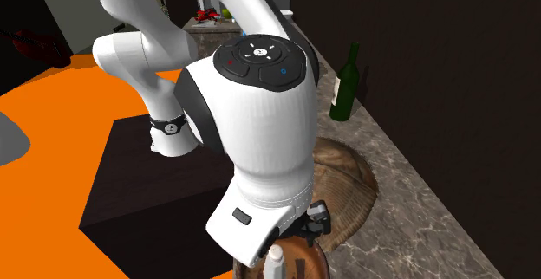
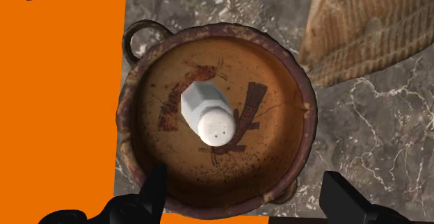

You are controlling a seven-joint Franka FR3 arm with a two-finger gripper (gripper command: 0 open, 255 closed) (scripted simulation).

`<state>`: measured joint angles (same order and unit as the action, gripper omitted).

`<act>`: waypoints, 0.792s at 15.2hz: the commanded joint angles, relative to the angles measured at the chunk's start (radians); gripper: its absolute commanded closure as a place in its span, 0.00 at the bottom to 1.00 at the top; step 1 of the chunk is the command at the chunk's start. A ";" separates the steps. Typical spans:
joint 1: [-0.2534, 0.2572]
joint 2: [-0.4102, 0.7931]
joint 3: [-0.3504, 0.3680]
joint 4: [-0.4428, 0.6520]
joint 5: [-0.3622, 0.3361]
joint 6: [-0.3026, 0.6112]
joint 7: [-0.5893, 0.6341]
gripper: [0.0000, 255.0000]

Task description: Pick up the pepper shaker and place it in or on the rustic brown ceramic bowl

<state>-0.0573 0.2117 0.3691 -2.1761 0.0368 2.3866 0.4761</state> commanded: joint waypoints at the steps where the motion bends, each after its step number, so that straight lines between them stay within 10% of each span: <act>1: 0.000 0.000 0.000 0.000 0.000 0.000 0.000 0.00; 12: -0.016 -0.085 0.005 0.037 0.035 -0.118 -0.025 0.00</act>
<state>-0.0733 0.1271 0.3744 -2.1390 0.0716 2.2686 0.4514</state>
